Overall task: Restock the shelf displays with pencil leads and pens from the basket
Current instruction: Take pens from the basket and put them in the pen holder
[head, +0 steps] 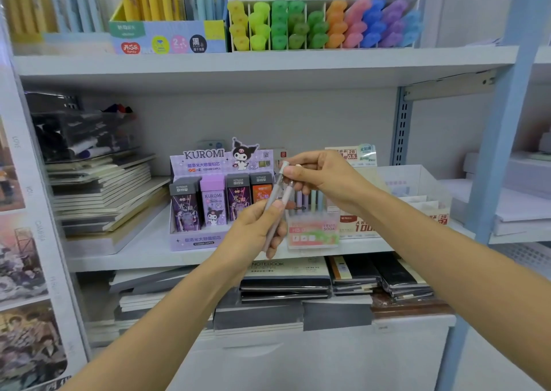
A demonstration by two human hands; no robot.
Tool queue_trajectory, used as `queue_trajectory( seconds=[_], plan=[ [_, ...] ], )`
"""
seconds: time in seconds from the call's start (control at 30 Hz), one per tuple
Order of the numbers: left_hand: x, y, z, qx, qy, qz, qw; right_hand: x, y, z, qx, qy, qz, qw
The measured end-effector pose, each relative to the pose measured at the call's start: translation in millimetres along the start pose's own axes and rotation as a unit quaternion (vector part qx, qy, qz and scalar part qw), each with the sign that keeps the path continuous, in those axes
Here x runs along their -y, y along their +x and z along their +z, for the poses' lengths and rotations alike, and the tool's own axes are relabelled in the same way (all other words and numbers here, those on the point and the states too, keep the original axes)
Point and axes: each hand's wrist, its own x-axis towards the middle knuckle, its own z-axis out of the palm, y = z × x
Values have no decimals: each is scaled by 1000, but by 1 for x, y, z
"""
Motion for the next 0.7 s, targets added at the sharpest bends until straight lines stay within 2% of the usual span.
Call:
queue_trajectory(
  seconds=[0.2,0.27,0.37,0.47,0.6,0.7],
  plan=[
    [-8,2,5,-113,54,77,989,12,-7,-3,3,-21,-1,1000],
    [-8,5,4,-132,46,76,987,16,-9,-6,6,-39,-12,999],
    [-9,7,1,-137,-4,47,990,25,-8,-20,-6,-39,-41,998],
    [-8,10,-3,-138,-18,38,990,35,-4,-45,-50,-55,-65,995],
    [-6,16,-6,-138,-14,34,990,32,7,-73,-101,-126,-81,983],
    [-4,20,-8,-134,-12,33,990,15,16,-73,-94,-198,-64,974]
  ],
)
